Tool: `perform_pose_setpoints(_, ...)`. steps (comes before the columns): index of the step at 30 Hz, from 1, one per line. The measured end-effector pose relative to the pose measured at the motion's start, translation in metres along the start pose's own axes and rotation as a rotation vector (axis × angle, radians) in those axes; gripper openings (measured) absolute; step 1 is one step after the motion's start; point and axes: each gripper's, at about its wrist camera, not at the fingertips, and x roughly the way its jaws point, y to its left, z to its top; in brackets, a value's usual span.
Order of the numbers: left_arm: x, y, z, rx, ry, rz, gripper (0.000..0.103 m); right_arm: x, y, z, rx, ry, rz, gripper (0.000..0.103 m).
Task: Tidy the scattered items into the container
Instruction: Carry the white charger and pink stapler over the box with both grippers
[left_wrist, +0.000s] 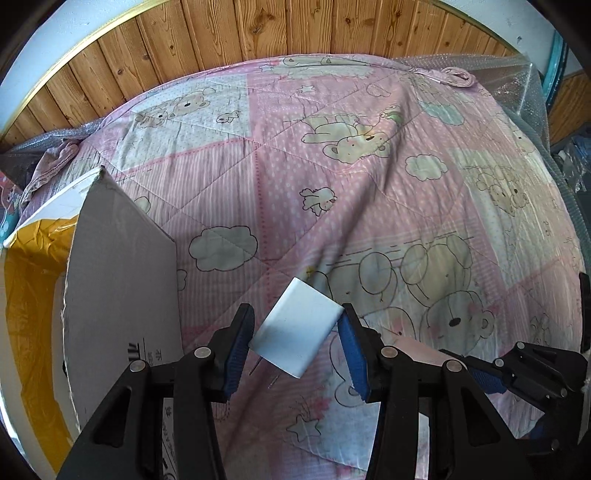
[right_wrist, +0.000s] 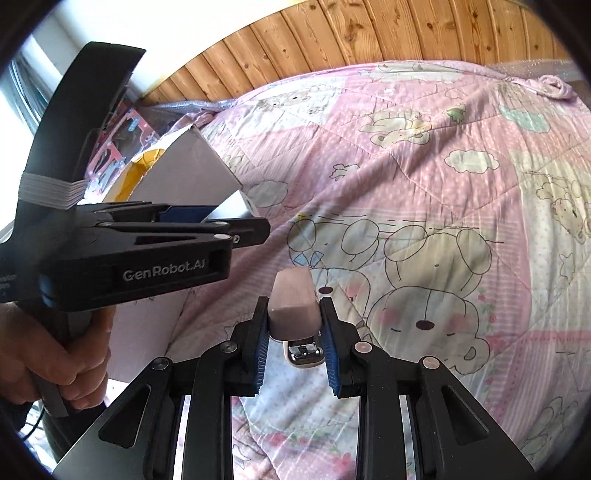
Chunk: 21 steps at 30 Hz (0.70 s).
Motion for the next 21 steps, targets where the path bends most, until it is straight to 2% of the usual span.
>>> perform_pose_setpoints(5,-0.022,-0.001,-0.014,-0.016,-0.026,-0.02,0.048,-0.008,0.01,-0.004,0.013,-0.022,-0.018,0.027)
perform_pose_setpoints(21,-0.085,0.003,-0.075,-0.079,-0.108,-0.103,0.048,-0.018,0.057,-0.053,-0.028,-0.018,-0.055,0.027)
